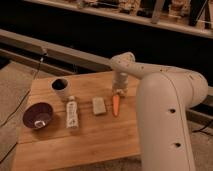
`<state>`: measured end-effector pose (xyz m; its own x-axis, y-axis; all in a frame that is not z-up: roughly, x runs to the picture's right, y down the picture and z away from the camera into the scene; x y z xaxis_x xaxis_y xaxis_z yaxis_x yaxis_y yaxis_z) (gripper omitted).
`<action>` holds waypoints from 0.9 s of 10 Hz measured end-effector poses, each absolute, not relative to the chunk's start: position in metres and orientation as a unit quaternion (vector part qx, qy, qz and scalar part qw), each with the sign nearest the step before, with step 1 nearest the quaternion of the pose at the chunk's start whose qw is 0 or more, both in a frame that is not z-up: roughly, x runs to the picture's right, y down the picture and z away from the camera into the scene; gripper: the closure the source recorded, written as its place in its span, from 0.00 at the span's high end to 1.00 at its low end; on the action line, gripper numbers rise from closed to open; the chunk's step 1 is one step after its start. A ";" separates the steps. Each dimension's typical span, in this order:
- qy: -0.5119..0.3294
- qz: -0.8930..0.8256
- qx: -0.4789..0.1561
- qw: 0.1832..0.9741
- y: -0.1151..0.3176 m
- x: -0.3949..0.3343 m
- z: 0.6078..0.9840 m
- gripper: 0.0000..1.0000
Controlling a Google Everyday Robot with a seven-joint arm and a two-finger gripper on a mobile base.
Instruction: Drag the pepper across the table
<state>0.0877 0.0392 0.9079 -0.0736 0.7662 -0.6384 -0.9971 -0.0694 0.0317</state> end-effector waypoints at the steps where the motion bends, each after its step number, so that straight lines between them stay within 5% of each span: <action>1: 0.241 0.691 -0.238 0.639 0.038 0.087 0.908 0.65; 3: 0.238 0.686 -0.239 0.645 0.034 0.082 0.909 0.52; 8: 0.238 0.679 -0.242 0.651 0.034 0.081 0.911 0.02; 9: 0.239 0.678 -0.242 0.652 0.035 0.082 0.912 0.00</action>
